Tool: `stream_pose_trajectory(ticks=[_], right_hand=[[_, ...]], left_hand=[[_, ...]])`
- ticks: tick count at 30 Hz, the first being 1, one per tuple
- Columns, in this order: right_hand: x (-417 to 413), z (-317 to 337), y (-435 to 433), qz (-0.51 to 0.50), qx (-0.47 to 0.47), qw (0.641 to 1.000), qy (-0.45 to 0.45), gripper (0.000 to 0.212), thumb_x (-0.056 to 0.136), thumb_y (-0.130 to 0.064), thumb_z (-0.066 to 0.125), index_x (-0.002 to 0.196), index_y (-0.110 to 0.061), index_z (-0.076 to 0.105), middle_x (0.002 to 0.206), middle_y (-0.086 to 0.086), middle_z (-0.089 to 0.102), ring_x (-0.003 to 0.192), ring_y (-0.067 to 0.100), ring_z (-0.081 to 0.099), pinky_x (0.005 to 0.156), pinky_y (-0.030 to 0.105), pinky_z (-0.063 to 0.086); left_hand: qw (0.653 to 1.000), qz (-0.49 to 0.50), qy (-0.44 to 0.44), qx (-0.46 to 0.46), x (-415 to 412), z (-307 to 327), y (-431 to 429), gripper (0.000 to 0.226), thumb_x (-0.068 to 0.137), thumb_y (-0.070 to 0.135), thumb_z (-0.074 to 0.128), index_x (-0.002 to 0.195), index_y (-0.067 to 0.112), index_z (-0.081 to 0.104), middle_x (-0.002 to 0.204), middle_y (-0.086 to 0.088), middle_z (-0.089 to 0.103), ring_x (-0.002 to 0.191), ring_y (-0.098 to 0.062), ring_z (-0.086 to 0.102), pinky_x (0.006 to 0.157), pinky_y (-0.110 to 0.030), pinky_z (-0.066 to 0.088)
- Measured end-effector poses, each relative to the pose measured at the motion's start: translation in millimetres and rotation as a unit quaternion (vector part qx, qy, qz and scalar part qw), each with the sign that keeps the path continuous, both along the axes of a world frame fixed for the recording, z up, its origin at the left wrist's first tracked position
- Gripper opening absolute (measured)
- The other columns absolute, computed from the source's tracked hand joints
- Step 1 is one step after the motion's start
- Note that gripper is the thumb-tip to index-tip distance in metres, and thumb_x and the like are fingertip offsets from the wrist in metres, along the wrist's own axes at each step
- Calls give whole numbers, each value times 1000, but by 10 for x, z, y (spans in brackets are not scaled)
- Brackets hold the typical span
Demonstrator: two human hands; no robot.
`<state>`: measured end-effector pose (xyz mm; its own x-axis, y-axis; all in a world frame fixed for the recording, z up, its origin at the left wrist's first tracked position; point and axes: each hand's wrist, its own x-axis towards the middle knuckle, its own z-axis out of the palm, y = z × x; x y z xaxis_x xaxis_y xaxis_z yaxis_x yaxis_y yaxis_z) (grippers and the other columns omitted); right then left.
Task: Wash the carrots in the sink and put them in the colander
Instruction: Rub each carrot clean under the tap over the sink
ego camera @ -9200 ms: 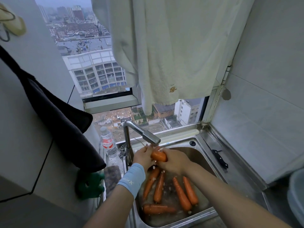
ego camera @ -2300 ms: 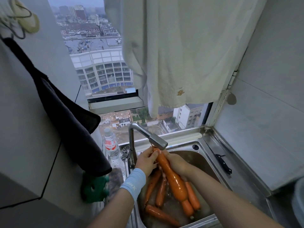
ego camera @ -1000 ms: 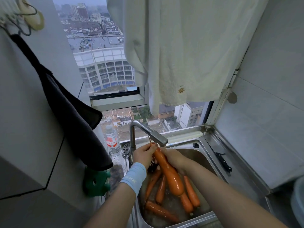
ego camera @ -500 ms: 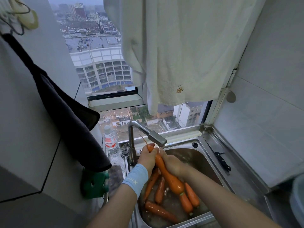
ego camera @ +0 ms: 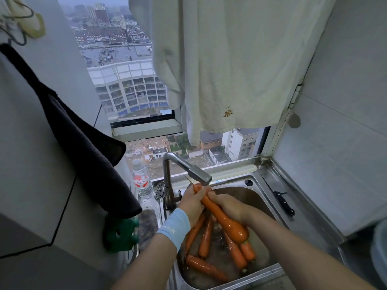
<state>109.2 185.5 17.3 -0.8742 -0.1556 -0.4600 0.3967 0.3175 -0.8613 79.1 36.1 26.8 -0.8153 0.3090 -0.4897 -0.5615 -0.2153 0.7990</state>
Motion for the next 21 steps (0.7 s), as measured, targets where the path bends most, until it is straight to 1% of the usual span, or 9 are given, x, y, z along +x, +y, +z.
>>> stream_pose_trajectory(ticks=[3,6,8,10,12,14,16,18,21], right_hand=[[50,-22,-9,10,-48,998,-33,53,89,-57,64,116,-11,66,99,15,72,88,26,71,88,43,59],[56,-67,-16,58,66,995,-40,67,66,-46,83,122,-29,50,116,3,67,103,22,69,88,43,59],[44,-106,-11,36,123,992,-8,68,60,-52,86,116,-32,54,115,-2,66,104,19,68,88,40,58],[38,-152,13,9,136,990,38,53,65,-55,84,107,-33,63,111,-4,68,103,17,67,96,46,56],[54,-148,29,10,122,991,47,30,84,-48,75,109,-34,64,110,-3,68,103,16,67,100,47,54],[85,-135,30,5,94,995,44,17,98,-40,62,112,-30,65,107,0,70,98,17,69,100,46,53],[97,-100,29,-10,58,998,23,21,103,-39,55,111,-23,67,100,4,72,90,20,71,99,50,55],[107,-54,23,-24,27,999,-11,35,100,-48,51,109,-19,70,97,10,74,87,24,71,98,52,55],[101,-22,12,-1,66,998,-19,51,96,-66,37,108,-30,71,105,6,74,100,23,70,104,50,49]], left_hand=[[998,50,-14,-43,-60,4,66,15,105,17,49,105,7,59,91,-13,67,82,-25,67,77,-36,58],[986,130,-93,-49,-189,-19,68,30,99,34,52,83,11,62,81,-14,69,80,-31,66,89,-44,58],[981,155,-90,-72,-269,-141,48,34,92,40,50,72,15,59,77,-14,70,82,-32,65,97,-49,54],[983,139,-70,-102,-267,-184,31,35,92,44,47,74,18,63,97,-17,72,95,-34,68,98,-49,53],[989,102,-53,-96,-180,-123,22,28,102,38,45,97,23,67,111,-15,70,103,-31,67,90,-42,55],[996,61,-33,-54,-63,-80,20,18,104,31,50,118,27,61,118,-9,68,105,-25,66,83,-38,56],[999,21,-20,-17,36,-66,19,25,101,25,58,126,26,58,119,-7,68,107,-23,65,83,-38,57],[999,17,-33,25,108,-60,39,30,100,25,59,129,18,60,124,-9,68,113,-23,64,93,-41,54],[998,27,-26,-48,116,-49,87,33,101,36,54,123,13,62,113,-11,73,105,-24,70,97,-43,54]])
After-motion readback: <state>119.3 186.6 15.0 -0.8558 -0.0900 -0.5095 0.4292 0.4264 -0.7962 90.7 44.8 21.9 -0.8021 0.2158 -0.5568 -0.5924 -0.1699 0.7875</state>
